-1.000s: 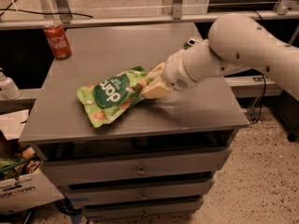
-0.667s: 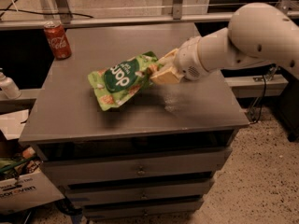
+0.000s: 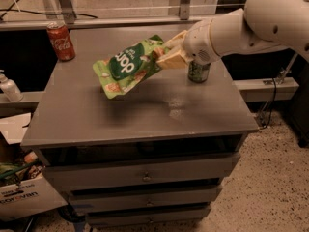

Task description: Move green rice chip bag near coke can

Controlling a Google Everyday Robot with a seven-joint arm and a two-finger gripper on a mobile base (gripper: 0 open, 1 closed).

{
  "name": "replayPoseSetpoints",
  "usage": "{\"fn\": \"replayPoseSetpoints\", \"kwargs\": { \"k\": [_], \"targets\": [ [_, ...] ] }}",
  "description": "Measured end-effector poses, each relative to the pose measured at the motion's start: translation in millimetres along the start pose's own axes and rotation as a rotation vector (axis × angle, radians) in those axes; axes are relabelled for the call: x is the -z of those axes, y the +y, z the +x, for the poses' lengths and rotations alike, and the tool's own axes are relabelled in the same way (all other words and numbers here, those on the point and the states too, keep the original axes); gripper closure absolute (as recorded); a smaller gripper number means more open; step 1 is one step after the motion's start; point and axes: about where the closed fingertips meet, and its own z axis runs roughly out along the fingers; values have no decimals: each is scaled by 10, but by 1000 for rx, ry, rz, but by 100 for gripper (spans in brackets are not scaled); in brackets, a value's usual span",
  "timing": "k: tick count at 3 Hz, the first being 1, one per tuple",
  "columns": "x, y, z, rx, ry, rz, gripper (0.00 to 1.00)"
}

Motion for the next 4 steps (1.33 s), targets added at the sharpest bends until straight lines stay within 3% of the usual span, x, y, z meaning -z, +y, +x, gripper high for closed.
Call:
{"fn": "replayPoseSetpoints", "kwargs": {
  "k": [1, 2, 4],
  "targets": [
    [-116, -124, -243, 79, -31, -61, 100],
    [-117, -123, -243, 79, -31, -61, 100],
    [-625, -351, -316, 110, -56, -102, 100]
  ]
}}
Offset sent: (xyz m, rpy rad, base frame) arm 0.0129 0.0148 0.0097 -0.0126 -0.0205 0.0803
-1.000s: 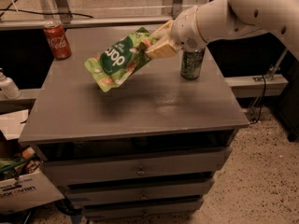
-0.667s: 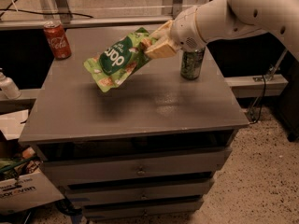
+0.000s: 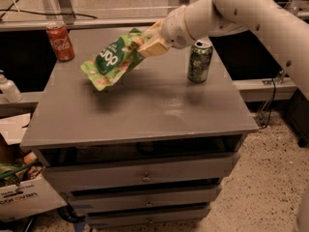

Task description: Move green rice chip bag near coke can

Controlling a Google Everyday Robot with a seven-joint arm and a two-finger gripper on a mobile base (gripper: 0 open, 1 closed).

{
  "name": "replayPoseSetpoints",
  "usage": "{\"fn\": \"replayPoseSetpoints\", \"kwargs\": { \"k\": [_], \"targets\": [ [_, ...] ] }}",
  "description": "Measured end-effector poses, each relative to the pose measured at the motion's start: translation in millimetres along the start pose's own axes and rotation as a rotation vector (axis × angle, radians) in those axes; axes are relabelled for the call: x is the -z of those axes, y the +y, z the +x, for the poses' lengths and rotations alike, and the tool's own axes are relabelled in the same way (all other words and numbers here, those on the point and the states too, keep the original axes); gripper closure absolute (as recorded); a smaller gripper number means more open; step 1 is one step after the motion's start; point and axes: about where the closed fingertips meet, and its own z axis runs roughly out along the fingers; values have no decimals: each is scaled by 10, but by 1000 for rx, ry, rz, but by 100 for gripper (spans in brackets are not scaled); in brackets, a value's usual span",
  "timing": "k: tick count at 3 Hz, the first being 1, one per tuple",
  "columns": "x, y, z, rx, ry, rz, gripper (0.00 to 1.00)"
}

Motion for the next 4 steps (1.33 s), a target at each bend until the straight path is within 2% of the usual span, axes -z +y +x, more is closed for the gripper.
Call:
{"fn": "replayPoseSetpoints", "kwargs": {
  "k": [2, 4],
  "targets": [
    [-457, -225, -77, 69, 21, -63, 100],
    [-930, -292, -258, 141, 22, -145, 100]
  ]
}}
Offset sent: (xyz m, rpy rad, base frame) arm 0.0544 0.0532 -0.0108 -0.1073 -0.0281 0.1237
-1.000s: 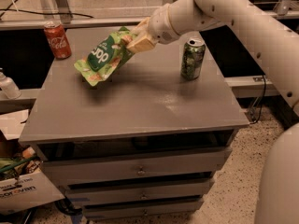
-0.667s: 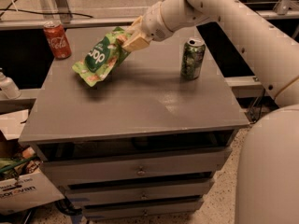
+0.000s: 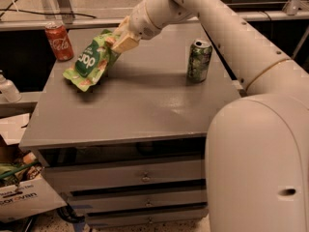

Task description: Move green rice chip bag near coke can

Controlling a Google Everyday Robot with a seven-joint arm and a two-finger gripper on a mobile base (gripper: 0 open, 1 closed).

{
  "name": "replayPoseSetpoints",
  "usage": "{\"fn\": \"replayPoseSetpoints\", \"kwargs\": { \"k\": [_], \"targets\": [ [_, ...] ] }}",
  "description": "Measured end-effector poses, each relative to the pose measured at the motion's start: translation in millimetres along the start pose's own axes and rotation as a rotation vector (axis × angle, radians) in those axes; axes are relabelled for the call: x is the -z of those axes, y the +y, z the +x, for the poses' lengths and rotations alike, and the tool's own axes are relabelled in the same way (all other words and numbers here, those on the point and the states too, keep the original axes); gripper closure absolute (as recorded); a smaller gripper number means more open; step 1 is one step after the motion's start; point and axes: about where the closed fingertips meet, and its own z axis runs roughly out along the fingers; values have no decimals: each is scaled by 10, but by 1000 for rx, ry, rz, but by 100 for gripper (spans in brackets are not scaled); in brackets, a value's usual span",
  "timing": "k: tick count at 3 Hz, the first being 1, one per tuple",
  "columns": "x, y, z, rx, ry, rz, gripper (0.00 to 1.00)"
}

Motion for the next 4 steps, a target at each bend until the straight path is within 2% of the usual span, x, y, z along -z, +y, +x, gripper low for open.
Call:
{"fn": "replayPoseSetpoints", "kwargs": {
  "k": [2, 4],
  "targets": [
    [-409, -86, -214, 46, -44, -52, 100],
    [-680, -182, -164, 57, -61, -60, 100]
  ]
}}
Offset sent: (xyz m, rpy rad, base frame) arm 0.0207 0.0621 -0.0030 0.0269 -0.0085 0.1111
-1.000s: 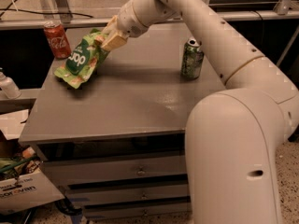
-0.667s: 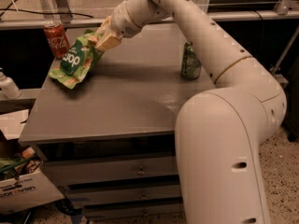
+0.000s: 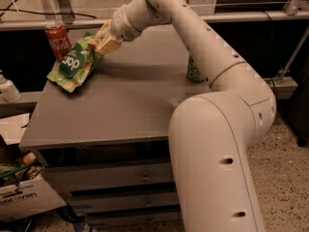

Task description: Move green rice chip bag near coke can

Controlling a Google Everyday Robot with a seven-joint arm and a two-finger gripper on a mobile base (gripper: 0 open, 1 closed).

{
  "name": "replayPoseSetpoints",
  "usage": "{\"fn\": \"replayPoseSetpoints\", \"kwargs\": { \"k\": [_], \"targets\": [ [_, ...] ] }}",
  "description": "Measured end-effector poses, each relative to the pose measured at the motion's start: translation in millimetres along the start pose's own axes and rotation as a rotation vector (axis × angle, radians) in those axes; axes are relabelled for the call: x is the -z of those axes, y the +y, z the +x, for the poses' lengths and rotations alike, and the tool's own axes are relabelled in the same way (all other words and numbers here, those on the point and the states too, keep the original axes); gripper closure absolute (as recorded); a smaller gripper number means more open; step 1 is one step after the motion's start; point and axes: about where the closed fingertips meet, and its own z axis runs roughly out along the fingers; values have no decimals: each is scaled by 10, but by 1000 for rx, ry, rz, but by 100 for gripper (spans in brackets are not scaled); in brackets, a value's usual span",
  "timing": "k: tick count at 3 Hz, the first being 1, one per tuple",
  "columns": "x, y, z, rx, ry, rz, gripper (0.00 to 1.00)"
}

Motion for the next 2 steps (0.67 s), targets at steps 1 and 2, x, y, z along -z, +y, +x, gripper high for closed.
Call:
{"fn": "replayPoseSetpoints", "kwargs": {
  "k": [1, 2],
  "targets": [
    [-67, -81, 45, 6, 3, 6, 100],
    [-106, -166, 77, 8, 12, 17, 83]
  ]
}}
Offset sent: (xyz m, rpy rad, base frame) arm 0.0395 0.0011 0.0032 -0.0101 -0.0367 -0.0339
